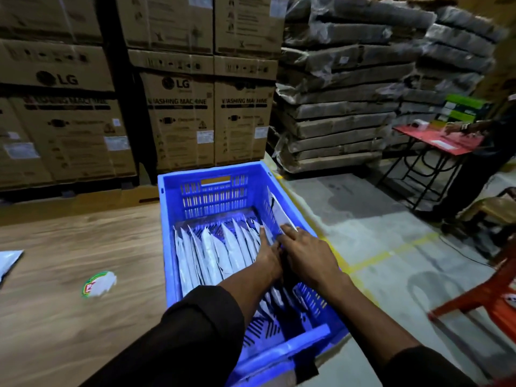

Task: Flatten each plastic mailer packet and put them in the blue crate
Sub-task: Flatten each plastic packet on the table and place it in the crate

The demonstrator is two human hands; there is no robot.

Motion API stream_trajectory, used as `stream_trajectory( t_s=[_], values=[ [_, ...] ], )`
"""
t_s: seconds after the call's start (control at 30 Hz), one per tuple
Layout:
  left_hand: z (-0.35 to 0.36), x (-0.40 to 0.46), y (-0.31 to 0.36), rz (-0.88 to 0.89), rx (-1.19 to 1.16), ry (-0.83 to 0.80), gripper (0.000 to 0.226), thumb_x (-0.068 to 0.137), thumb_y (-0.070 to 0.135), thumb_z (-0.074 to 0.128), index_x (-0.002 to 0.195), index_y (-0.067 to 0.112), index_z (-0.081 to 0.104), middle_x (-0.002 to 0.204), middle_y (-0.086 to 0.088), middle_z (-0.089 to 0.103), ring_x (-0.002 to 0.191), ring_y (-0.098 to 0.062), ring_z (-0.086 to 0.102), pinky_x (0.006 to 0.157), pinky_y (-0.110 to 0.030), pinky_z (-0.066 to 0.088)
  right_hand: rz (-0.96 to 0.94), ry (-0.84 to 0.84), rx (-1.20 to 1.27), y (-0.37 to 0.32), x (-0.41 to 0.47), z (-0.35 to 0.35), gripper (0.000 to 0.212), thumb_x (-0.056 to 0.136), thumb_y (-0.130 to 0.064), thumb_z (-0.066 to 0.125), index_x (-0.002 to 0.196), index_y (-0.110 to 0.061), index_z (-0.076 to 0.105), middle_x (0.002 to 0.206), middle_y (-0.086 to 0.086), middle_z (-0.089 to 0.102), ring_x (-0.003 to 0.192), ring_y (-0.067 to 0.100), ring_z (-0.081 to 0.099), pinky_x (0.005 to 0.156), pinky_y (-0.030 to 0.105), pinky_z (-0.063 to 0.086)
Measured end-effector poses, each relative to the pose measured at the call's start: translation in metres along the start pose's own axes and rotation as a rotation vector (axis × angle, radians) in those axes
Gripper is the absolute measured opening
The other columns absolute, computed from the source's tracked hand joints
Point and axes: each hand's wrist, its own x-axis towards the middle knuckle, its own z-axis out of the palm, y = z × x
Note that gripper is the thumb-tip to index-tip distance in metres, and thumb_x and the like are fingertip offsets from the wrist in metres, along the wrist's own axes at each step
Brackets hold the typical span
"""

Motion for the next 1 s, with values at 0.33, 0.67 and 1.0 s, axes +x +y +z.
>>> stream_trajectory(
  t_s=[0.33, 0.67, 1.0],
  values=[
    [-0.017, -0.025, -0.013, 0.005, -0.066, -0.078, 0.075, 0.097, 0.053, 0.048, 0.160, 0.023, 0.019, 0.165, -0.008, 0.020, 0.152, -0.034, 0.007, 0.108, -0.079, -0.008, 0.018, -0.120, 0.014, -0.007, 0.012, 0.017, 0.037, 0.096, -0.025, 0.050, 0.134, -0.022, 0.051, 0.151, -0.001, 0.036, 0.124, 0.025, 0.050, 0.086, 0.041, 0.050],
    [-0.006, -0.062, -0.046, 0.054, -0.545, 0.153, 0.048, 0.098, 0.036, 0.044, 0.143, 0.019, 0.050, 0.157, -0.007, 0.036, 0.152, -0.031, 0.015, 0.116, -0.068, 0.007, 0.149, -0.227, 0.020, -0.014, 0.013, 0.012, 0.036, 0.092, -0.024, 0.054, 0.129, -0.022, 0.051, 0.156, -0.002, 0.038, 0.123, 0.029, 0.057, 0.088, 0.040, 0.050],
    [0.034, -0.096, -0.035, -0.643, -0.849, -0.062, 0.091, 0.096, 0.073, 0.015, 0.160, 0.010, 0.002, 0.165, -0.012, -0.022, 0.144, -0.042, -0.035, 0.099, -0.076, -0.024, 0.049, -0.247, 0.029, -0.029, 0.021, 0.034, 0.065, 0.101, -0.060, 0.022, 0.155, -0.023, 0.022, 0.166, 0.001, 0.014, 0.151, 0.033, 0.015, 0.115, 0.052, 0.026]
  ],
)
